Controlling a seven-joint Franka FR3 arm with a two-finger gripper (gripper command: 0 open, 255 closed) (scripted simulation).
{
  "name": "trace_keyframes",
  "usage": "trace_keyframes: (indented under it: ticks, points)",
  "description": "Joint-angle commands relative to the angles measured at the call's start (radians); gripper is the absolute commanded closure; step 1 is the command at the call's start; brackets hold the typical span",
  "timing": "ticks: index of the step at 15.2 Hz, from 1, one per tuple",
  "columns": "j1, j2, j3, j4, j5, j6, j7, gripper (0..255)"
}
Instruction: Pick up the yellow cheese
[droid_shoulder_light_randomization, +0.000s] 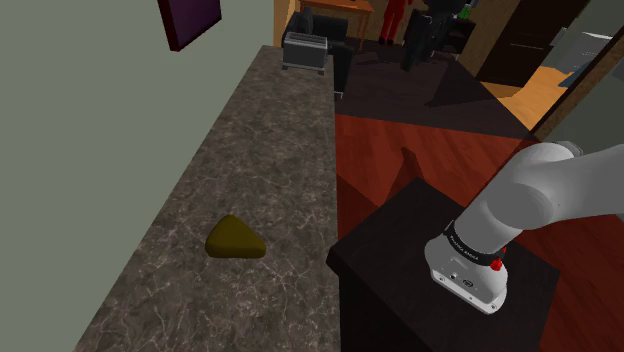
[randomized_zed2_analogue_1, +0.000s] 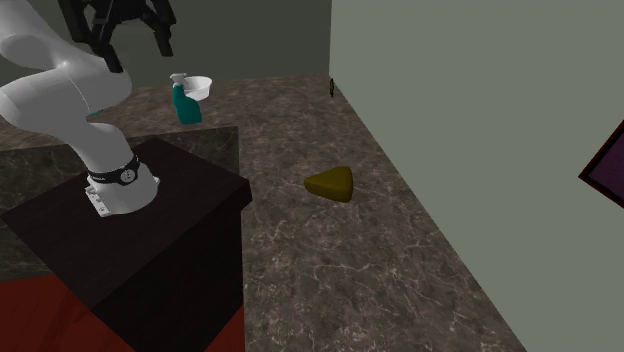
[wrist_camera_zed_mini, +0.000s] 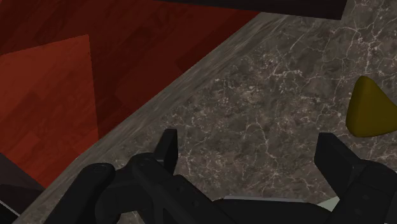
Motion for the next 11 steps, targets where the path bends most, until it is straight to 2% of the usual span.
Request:
trace_keyframes:
  ticks: [1,11]
  points:
    - [0.000,0.000,0.000,0.000,0.000,0.000,0.000,0]
    - [0.071,0.106,0.108,-0.194,0.094,0.301,0.061,0]
